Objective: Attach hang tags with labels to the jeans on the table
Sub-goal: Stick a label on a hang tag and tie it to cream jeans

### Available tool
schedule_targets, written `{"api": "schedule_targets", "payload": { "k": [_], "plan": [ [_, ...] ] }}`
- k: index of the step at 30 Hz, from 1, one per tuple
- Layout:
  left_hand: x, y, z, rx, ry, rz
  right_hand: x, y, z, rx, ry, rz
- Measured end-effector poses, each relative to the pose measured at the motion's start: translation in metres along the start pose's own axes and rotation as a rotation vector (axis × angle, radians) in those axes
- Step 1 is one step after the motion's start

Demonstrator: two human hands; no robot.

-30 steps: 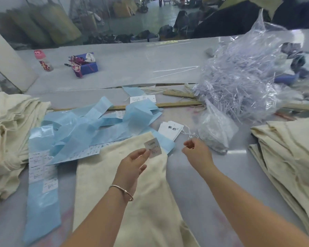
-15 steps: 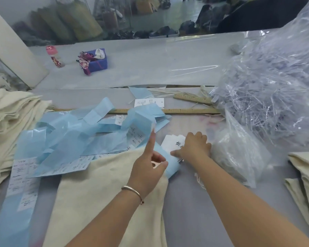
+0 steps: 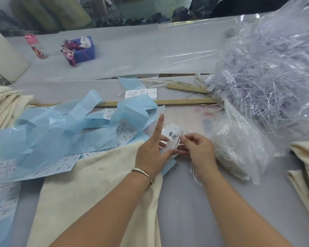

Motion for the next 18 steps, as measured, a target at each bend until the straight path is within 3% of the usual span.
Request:
{"api": "schedule_targets", "payload": {
  "k": [18],
  "plan": [
    [0.004,-0.0022,0.0106,-0.074,-0.071,-0.052,-0.0008,0.0015,0.0037,-0.106,-0.07,0.03]
  ]
}}
Point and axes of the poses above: each hand's wrist, its own x-axis towards the middle knuckle, its own y-axis out of the palm, z = x × y, the point moved 10 cm from there along x, towards the middle knuckle, and after that the axes turned 11 degrees about -y, right-handed, at the moved point
